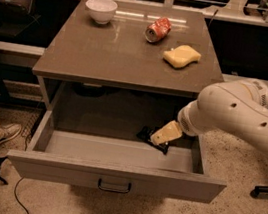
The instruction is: Place rxbar chocolate into top drawer
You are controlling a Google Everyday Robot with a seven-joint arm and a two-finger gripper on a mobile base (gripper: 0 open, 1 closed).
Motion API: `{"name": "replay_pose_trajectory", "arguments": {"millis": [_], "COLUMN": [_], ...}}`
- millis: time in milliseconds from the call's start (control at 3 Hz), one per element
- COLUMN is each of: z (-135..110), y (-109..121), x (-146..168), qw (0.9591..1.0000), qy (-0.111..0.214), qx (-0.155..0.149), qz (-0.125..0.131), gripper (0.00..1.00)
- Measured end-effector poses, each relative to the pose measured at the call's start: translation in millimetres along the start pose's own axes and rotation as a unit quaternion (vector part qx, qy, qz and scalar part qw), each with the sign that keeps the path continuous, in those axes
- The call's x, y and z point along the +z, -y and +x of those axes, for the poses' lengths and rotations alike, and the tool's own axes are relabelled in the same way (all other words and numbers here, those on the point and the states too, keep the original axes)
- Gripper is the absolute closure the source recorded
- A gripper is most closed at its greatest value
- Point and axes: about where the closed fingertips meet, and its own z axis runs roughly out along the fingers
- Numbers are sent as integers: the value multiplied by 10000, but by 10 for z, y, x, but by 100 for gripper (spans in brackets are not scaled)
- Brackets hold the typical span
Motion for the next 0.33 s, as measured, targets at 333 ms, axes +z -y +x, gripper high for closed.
{"name": "replay_pose_trajectory", "arguments": {"millis": [333], "z": [-4], "y": [86], "x": [-539], "qw": [9989], "qy": [29], "qx": [167], "qz": [433], "gripper": [0]}}
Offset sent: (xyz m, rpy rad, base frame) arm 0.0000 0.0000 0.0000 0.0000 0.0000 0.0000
